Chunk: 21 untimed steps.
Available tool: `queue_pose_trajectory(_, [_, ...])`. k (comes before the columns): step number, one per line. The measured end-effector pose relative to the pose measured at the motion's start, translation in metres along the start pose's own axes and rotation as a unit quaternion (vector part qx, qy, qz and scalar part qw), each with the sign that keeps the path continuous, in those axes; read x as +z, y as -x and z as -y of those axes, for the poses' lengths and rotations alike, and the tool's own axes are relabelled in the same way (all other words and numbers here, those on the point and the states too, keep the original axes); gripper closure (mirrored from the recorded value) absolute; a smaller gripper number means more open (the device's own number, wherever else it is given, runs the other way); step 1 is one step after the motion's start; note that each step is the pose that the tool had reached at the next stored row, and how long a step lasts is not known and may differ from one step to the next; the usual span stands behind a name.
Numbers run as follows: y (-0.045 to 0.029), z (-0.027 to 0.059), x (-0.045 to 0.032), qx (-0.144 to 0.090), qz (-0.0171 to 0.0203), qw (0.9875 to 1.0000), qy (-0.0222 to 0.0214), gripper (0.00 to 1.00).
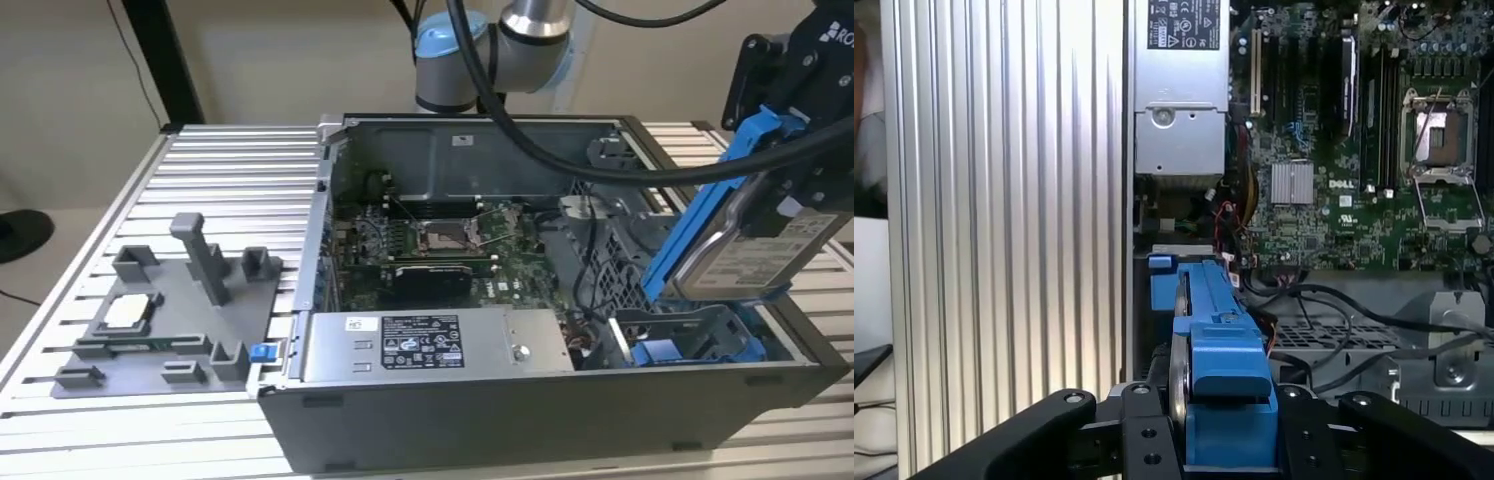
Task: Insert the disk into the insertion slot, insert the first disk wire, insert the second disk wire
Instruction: 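Insert the disk into the insertion slot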
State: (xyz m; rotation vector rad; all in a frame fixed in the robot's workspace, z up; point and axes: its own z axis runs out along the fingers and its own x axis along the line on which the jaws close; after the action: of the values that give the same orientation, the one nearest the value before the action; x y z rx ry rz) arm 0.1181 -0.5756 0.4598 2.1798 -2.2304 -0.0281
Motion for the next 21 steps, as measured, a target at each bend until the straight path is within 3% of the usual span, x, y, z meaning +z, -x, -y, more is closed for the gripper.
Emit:
queue_pose_trajectory(16, [-0.0007, 0.0009, 0.0289, 0.003, -0.0001, 1.0000, 0.0000, 1.00])
queue_pose_trajectory(21, [-0.0007, 0.0009, 0.0305, 0.003, 0.0000, 1.0000, 0.0000, 1.00])
